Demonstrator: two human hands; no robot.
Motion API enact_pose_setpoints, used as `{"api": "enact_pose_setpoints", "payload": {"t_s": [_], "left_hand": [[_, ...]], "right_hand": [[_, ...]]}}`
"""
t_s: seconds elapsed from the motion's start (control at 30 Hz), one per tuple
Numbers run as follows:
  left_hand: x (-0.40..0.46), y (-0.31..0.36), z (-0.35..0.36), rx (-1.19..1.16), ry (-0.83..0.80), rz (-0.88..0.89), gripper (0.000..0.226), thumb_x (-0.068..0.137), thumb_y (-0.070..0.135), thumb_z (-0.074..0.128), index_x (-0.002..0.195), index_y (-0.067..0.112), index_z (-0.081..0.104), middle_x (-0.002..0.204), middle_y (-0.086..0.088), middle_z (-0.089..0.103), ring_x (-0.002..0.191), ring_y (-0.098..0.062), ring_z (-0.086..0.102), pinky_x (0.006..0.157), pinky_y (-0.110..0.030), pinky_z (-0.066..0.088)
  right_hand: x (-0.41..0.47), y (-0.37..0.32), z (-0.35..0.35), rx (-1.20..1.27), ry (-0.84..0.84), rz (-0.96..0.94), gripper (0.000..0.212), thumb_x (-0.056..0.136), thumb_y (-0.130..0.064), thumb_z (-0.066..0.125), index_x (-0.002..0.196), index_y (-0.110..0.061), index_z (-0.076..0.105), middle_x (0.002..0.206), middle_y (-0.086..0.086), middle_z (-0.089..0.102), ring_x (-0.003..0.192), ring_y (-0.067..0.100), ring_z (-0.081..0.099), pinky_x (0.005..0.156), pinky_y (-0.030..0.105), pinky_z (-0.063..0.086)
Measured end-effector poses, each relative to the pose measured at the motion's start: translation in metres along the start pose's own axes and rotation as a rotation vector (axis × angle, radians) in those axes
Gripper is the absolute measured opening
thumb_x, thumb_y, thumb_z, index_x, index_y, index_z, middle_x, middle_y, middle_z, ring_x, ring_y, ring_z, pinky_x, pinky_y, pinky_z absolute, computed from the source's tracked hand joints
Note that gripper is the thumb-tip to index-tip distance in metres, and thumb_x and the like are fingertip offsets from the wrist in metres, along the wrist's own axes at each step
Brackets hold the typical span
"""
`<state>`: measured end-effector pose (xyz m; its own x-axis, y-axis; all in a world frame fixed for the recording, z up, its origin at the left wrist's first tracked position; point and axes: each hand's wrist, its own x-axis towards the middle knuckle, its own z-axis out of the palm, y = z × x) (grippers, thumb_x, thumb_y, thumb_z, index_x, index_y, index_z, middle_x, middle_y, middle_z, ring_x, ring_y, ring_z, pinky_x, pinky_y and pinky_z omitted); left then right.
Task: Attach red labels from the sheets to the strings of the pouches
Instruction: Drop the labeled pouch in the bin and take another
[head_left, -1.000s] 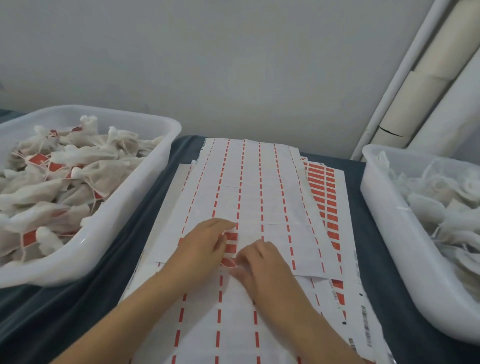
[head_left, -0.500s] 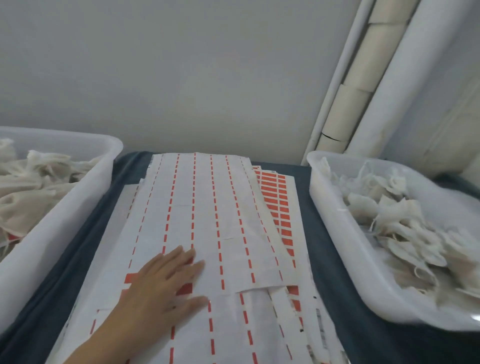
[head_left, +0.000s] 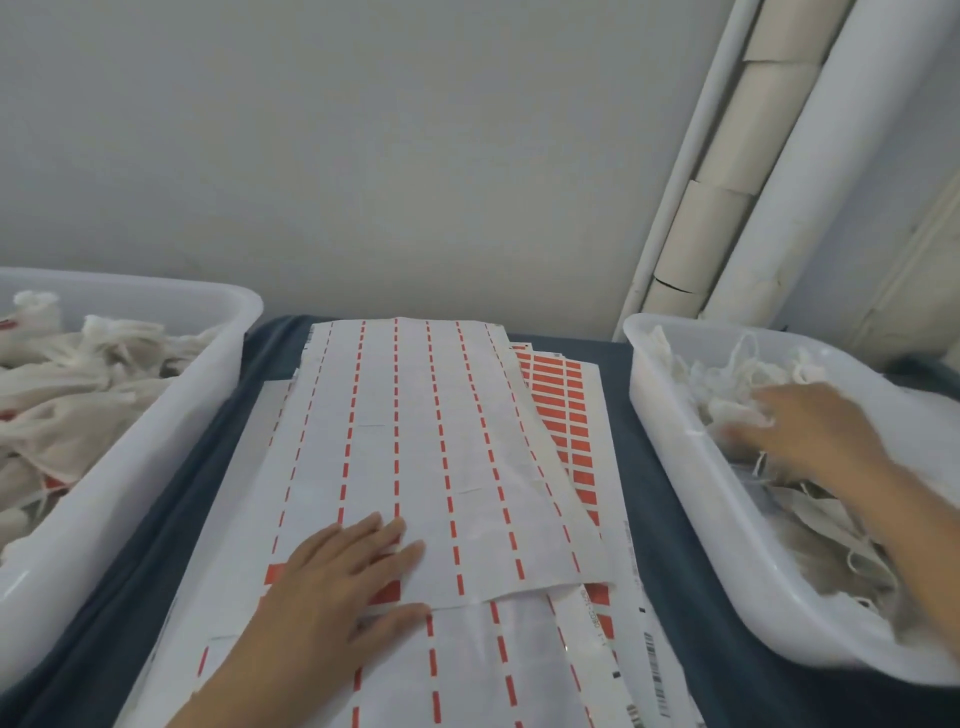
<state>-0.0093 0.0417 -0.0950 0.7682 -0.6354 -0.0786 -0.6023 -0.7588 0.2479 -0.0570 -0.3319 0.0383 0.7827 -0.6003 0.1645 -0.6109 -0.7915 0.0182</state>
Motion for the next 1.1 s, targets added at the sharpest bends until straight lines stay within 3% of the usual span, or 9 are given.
{"api": "enact_pose_setpoints", "payload": {"t_s": [0.1,0.37,0.5,0.6,0.7,0.77,0.83,0.9,1.1], "left_hand": [[-0.002,-0.002,0.002,-0.019,0.014,0.006,0.097,0.046,0.090,-0.019,0.135,0.062,0.010,0.127,0.042,-0.020,0.118,0.015,-0.024,0.105,-0.022,-0.012],[-0.003,-0.002,0.006,-0.053,0.087,0.012,0.078,0.066,0.087,0.000,0.136,0.058,0.017,0.130,0.043,-0.006,0.134,0.009,-0.006,0.110,-0.027,-0.006],[-0.004,-0.004,0.007,-0.047,0.111,0.033,0.075,0.069,0.084,0.006,0.137,0.056,0.020,0.144,0.037,0.004,0.128,0.012,-0.006,0.105,-0.021,-0.007],[-0.004,-0.007,0.008,-0.061,0.121,0.041,0.067,0.075,0.080,0.015,0.137,0.056,0.021,0.147,0.035,0.007,0.120,0.016,-0.010,0.104,-0.019,-0.007],[-0.005,-0.009,0.010,-0.081,0.115,0.047,0.065,0.077,0.080,0.019,0.137,0.056,0.023,0.147,0.034,0.010,0.131,0.011,-0.002,0.108,-0.023,-0.006],[-0.004,-0.009,0.010,-0.085,0.119,0.055,0.066,0.077,0.081,0.020,0.137,0.054,0.025,0.148,0.033,0.013,0.137,0.005,0.003,0.110,-0.026,-0.004],[-0.004,-0.008,0.009,-0.076,0.129,0.061,0.065,0.078,0.079,0.021,0.137,0.053,0.026,0.148,0.031,0.013,0.138,0.003,0.004,0.109,-0.026,-0.004],[-0.004,-0.008,0.008,-0.076,0.128,0.056,0.063,0.080,0.078,0.024,0.138,0.053,0.025,0.149,0.031,0.012,0.138,0.003,0.003,0.109,-0.027,-0.005],[-0.006,-0.008,0.009,-0.085,0.127,0.053,0.066,0.078,0.079,0.022,0.138,0.052,0.025,0.149,0.031,0.013,0.138,0.003,0.003,0.108,-0.025,-0.005]], "right_hand": [[0.010,0.017,0.038,-0.067,-0.204,0.106,0.018,0.086,-0.027,0.054,0.091,-0.015,0.067,0.080,0.006,0.067,0.074,0.024,0.062,0.062,0.027,0.044],[0.011,0.029,0.014,0.134,0.438,-0.102,0.027,0.095,-0.025,0.040,0.087,-0.005,0.056,0.071,0.013,0.058,0.060,0.028,0.049,0.049,0.029,0.031],[0.022,0.024,0.019,0.004,0.150,-0.093,0.041,0.087,-0.044,0.056,0.112,-0.012,0.054,0.104,0.011,0.064,0.092,0.032,0.057,0.074,0.040,0.047],[0.020,0.027,0.048,-0.035,-0.136,0.024,0.021,0.088,-0.038,0.058,0.093,-0.020,0.066,0.085,0.004,0.068,0.077,0.023,0.061,0.074,0.035,0.050],[0.022,0.034,0.059,-0.006,-0.014,0.049,0.020,0.087,-0.019,0.057,0.071,-0.022,0.068,0.077,0.004,0.065,0.066,0.021,0.055,0.063,0.031,0.045],[0.028,0.035,0.056,-0.039,0.042,-0.037,0.014,0.087,-0.030,0.058,0.089,-0.021,0.069,0.084,0.003,0.066,0.071,0.020,0.057,0.069,0.033,0.047],[0.027,0.030,0.059,-0.125,-0.091,-0.114,0.042,0.086,-0.048,0.055,0.119,-0.022,0.057,0.113,0.005,0.064,0.096,0.023,0.059,0.084,0.035,0.046],[0.021,0.026,0.068,-0.195,-0.218,-0.091,0.047,0.091,-0.051,0.044,0.129,-0.023,0.049,0.125,0.006,0.058,0.110,0.024,0.055,0.091,0.034,0.042],[0.017,0.022,0.073,-0.123,-0.080,-0.109,0.023,0.093,-0.025,0.049,0.089,-0.013,0.068,0.091,0.011,0.066,0.083,0.028,0.061,0.079,0.040,0.050]]}}
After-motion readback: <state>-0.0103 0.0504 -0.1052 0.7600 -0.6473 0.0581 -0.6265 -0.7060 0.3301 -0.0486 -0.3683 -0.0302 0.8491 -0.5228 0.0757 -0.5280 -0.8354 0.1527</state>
